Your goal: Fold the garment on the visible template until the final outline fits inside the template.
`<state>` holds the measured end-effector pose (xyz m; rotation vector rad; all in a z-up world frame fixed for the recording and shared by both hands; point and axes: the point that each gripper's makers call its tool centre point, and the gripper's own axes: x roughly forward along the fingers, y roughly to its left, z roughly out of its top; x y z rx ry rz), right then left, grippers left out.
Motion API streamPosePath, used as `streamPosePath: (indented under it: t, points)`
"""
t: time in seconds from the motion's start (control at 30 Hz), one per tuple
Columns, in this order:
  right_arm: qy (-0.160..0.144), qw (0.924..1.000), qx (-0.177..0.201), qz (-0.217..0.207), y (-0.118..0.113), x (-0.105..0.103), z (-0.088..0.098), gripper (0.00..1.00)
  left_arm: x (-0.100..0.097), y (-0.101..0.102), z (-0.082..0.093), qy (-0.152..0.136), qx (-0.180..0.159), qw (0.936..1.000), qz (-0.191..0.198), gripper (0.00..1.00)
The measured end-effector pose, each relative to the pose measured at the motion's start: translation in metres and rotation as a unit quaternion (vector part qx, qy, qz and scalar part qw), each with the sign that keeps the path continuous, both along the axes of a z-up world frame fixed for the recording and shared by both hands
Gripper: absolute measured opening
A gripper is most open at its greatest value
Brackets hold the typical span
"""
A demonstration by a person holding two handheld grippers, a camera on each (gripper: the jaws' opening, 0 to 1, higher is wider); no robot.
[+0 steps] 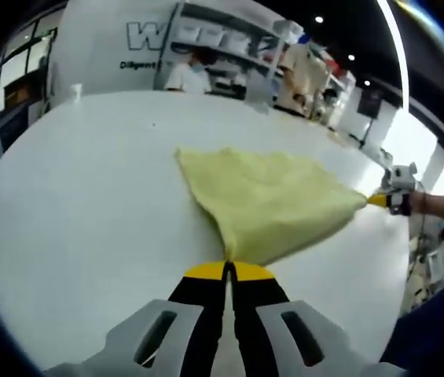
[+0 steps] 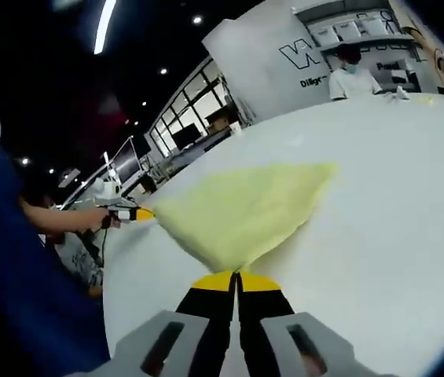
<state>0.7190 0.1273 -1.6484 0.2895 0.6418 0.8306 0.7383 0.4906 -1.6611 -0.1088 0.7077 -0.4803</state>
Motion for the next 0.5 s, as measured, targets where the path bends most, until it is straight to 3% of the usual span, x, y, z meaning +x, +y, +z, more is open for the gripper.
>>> streamPosePath:
  t: [0.3, 0.5]
  points:
    - [0.007, 1.0000, -0.006, 0.001, 0.003, 0.001, -0.002, 0.00, 0.000, 0.000, -0.001, 0.001, -0.003, 1.0000, 0.001, 0.01]
    - [0.007, 0.9998, -0.017, -0.011, -0.015, 0.006, -0.004, 0.00, 0.000, -0.001, 0.000, 0.002, -0.004, 1.0000, 0.002, 0.01]
